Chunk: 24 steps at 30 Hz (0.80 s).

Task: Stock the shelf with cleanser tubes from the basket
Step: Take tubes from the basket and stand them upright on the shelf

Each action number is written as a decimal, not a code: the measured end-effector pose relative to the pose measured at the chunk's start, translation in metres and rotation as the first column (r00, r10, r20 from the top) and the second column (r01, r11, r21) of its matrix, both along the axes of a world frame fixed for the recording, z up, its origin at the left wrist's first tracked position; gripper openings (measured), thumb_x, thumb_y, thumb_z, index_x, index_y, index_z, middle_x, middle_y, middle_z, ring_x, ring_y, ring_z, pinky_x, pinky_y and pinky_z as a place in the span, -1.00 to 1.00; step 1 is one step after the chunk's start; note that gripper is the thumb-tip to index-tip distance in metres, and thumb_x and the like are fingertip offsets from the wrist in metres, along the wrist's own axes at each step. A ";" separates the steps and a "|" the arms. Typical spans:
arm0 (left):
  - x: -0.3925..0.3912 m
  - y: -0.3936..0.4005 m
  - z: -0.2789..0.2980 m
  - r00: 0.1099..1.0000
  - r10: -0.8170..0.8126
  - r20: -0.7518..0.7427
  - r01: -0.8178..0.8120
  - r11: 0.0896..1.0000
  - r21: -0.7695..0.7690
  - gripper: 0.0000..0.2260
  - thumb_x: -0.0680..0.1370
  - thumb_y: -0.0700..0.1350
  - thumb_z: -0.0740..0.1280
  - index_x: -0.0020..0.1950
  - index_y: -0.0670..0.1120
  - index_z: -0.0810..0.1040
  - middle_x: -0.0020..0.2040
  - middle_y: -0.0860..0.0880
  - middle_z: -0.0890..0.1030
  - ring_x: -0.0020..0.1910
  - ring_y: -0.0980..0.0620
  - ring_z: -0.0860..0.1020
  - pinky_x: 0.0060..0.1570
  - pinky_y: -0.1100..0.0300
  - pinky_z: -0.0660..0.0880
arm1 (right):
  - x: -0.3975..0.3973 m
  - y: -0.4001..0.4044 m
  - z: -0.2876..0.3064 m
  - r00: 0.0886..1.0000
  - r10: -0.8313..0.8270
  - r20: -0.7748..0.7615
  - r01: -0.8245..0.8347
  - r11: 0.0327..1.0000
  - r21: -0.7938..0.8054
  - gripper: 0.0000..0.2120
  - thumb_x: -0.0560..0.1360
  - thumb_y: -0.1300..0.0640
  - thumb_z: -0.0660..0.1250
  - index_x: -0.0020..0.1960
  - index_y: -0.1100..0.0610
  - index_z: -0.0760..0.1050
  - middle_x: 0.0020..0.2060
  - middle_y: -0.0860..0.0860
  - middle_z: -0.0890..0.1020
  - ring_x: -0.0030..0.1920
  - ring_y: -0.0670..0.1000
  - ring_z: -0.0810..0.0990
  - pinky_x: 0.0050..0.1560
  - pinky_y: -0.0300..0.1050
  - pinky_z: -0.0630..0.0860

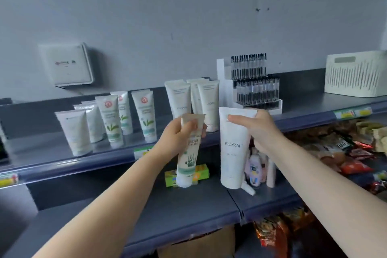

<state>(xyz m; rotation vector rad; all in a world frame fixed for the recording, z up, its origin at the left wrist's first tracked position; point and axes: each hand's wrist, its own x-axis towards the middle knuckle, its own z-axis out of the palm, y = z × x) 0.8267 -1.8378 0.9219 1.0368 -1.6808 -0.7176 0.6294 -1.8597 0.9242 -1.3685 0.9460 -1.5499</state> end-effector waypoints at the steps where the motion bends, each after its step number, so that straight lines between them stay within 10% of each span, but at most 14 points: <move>1: 0.018 0.003 0.005 1.000 0.025 -0.014 -0.025 1.000 -0.005 -0.82 0.62 -0.13 0.15 0.01 -0.10 0.54 -0.10 -0.07 0.67 -0.15 0.02 0.64 -0.10 0.09 0.58 | 0.015 0.000 0.007 0.999 0.032 -0.004 -0.032 0.999 -0.010 -0.85 0.35 0.36 0.44 -0.23 0.13 0.59 -0.42 -0.09 0.68 -0.38 -0.12 0.65 -0.28 -0.23 0.54; 24: 0.236 0.013 0.129 0.994 0.103 -0.043 -0.109 0.976 -0.190 -0.91 0.50 -0.21 0.35 -0.21 -0.13 0.57 -0.39 0.07 0.66 -0.37 0.17 0.63 -0.37 0.29 0.55 | 0.213 -0.020 0.124 0.974 0.203 -0.101 -0.213 0.971 -0.107 -0.76 0.33 0.38 0.45 -0.14 0.14 0.47 -0.40 -0.06 0.61 -0.43 -0.15 0.61 -0.41 -0.35 0.51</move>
